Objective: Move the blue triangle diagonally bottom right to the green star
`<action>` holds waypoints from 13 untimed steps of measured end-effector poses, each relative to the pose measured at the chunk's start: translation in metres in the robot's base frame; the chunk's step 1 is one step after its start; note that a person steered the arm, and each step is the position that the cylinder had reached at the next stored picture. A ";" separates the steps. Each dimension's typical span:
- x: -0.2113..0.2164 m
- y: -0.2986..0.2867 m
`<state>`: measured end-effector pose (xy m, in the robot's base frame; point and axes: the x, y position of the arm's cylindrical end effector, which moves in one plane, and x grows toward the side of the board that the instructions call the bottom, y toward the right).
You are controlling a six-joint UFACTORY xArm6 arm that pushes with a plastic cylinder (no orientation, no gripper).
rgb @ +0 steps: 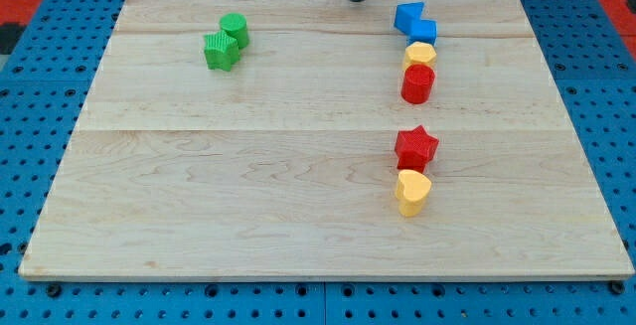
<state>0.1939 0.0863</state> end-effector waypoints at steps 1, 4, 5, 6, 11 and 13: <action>0.002 0.062; 0.066 0.029; 0.052 -0.013; 0.043 -0.017; 0.129 -0.110; 0.147 -0.099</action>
<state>0.3412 -0.0130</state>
